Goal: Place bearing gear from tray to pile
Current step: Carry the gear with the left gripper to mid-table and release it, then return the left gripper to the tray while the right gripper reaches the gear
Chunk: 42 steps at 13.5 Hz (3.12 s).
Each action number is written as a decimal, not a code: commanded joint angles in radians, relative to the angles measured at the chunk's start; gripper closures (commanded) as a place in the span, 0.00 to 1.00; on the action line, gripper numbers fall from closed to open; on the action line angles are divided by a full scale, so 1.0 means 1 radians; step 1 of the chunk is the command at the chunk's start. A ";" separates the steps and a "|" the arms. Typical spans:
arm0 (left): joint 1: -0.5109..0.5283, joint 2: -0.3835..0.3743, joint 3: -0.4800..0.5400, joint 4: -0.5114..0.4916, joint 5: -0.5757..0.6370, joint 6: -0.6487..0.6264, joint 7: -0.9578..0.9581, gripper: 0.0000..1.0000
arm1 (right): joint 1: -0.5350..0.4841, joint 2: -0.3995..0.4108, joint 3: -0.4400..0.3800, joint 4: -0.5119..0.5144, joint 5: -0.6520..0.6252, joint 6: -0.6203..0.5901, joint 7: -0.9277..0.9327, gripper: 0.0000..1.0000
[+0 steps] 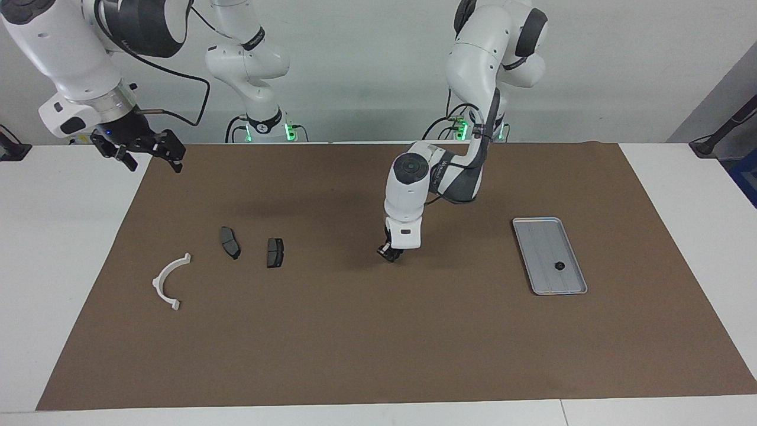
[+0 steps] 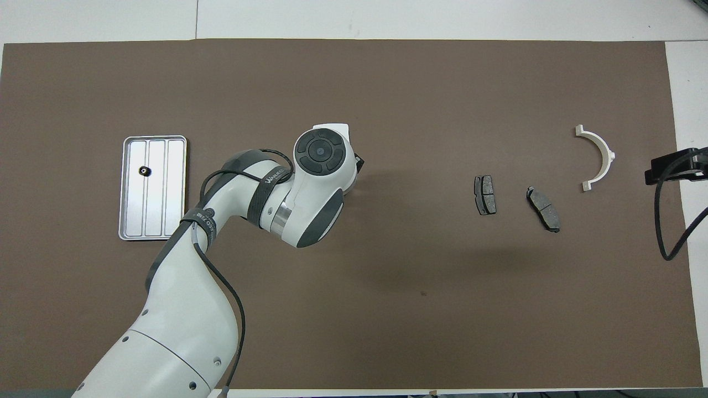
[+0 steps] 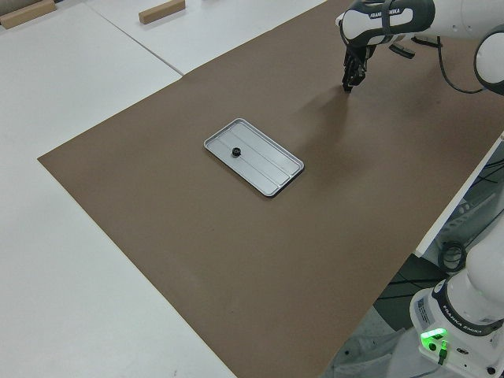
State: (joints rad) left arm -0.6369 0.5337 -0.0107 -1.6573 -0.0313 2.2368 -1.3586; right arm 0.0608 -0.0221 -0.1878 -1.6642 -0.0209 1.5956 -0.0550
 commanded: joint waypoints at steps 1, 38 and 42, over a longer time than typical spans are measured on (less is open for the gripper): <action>-0.018 0.009 0.015 0.001 -0.010 0.021 -0.013 1.00 | 0.001 -0.005 0.002 -0.023 0.010 0.046 -0.020 0.00; 0.644 -0.247 0.020 -0.177 0.037 -0.116 1.154 0.12 | 0.365 0.616 0.125 0.480 0.013 0.248 0.446 0.00; 0.698 -0.222 0.020 -0.200 0.037 -0.033 1.322 0.26 | 0.465 0.688 0.189 0.489 0.048 0.254 0.569 0.00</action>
State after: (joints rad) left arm 0.0439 0.3307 0.0213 -1.8169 -0.0042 2.1574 -0.0888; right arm 0.5117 0.6170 -0.0174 -1.2154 -0.0075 1.8507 0.4855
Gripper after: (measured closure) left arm 0.194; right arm 0.000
